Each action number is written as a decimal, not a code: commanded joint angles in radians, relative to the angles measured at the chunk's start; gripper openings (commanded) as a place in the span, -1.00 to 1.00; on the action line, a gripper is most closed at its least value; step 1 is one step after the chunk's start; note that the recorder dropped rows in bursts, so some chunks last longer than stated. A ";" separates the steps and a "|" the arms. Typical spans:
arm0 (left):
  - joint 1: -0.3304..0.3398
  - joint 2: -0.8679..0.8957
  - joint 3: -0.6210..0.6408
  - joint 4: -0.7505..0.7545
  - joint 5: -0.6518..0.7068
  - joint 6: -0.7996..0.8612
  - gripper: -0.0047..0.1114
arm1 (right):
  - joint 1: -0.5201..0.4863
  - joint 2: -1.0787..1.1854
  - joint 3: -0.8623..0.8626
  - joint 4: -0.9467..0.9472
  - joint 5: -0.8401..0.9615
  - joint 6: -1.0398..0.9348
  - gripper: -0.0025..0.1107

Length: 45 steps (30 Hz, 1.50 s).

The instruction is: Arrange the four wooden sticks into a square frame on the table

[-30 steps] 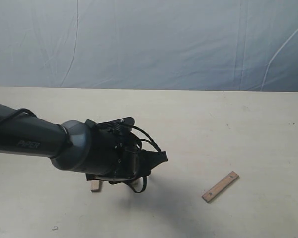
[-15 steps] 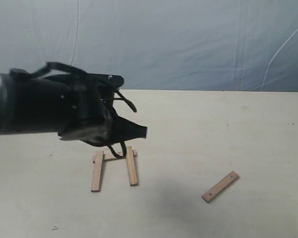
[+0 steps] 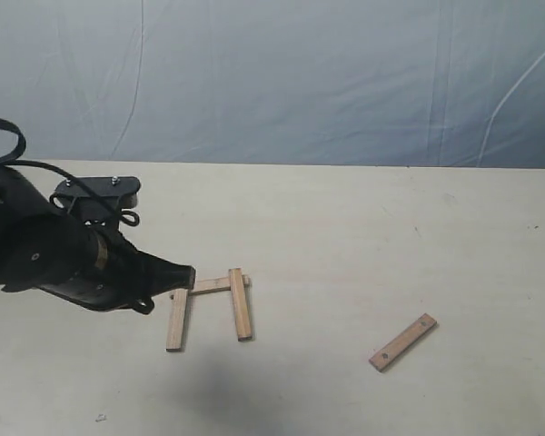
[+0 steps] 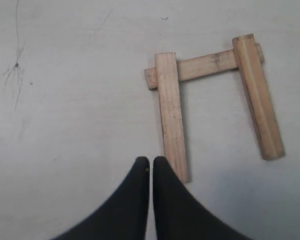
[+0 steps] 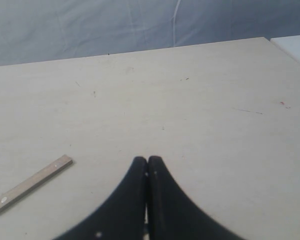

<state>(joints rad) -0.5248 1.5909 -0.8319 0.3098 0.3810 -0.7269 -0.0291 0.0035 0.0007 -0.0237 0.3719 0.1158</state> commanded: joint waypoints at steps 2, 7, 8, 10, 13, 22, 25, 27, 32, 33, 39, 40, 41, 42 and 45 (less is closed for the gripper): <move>0.015 0.042 0.011 -0.040 -0.113 0.006 -0.42 | -0.008 -0.004 -0.001 0.000 -0.010 -0.004 -0.97; 0.015 0.107 0.011 -0.028 -0.168 0.006 0.00 | -0.008 -0.004 -0.001 0.000 -0.008 -0.004 -0.97; 0.015 0.118 0.011 -0.026 -0.179 0.006 0.02 | -0.008 -0.004 -0.001 0.000 -0.008 -0.004 -0.97; 0.015 0.146 0.011 -0.026 -0.220 0.006 0.02 | -0.008 -0.004 -0.001 0.000 -0.008 -0.004 -0.97; 0.015 0.186 0.009 -0.032 -0.276 0.006 0.01 | -0.008 -0.004 -0.001 0.000 -0.008 -0.004 -0.97; 0.015 0.290 -0.047 -0.102 -0.282 0.002 -0.10 | -0.008 -0.004 -0.001 0.000 -0.008 -0.004 -0.97; 0.015 0.317 -0.060 -0.140 -0.291 0.002 -0.17 | -0.008 -0.004 -0.001 0.000 -0.008 -0.004 -0.97; 0.015 0.330 -0.060 -0.175 -0.310 0.002 -0.29 | -0.008 -0.004 -0.001 0.000 -0.010 -0.004 -0.97; 0.015 0.345 -0.060 -0.288 -0.391 0.002 -0.78 | -0.008 -0.004 -0.001 0.000 -0.010 -0.004 -0.97; 0.015 0.345 -0.060 -0.293 -0.400 0.002 -0.78 | -0.008 -0.004 -0.001 0.000 -0.010 -0.004 -0.97; 0.015 0.342 -0.067 -0.286 -0.409 0.002 0.14 | -0.008 -0.004 -0.001 0.000 -0.010 -0.004 -0.97; 0.015 0.334 -0.067 -0.286 -0.410 0.002 0.23 | -0.008 -0.004 -0.001 0.000 -0.010 -0.004 -0.97; 0.015 0.318 -0.074 -0.286 -0.405 0.002 0.25 | -0.008 -0.004 -0.001 0.000 -0.010 -0.004 -0.97; 0.015 0.291 -0.078 -0.278 -0.392 0.002 0.25 | -0.008 -0.004 -0.001 0.000 -0.007 -0.004 -0.97; 0.015 0.145 -0.078 -0.141 -0.317 0.005 0.04 | -0.008 -0.004 -0.001 0.000 -0.005 -0.004 -0.97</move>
<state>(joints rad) -0.5090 1.8250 -0.9042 0.0893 0.0183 -0.7230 -0.0291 0.0035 0.0007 -0.0237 0.3719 0.1158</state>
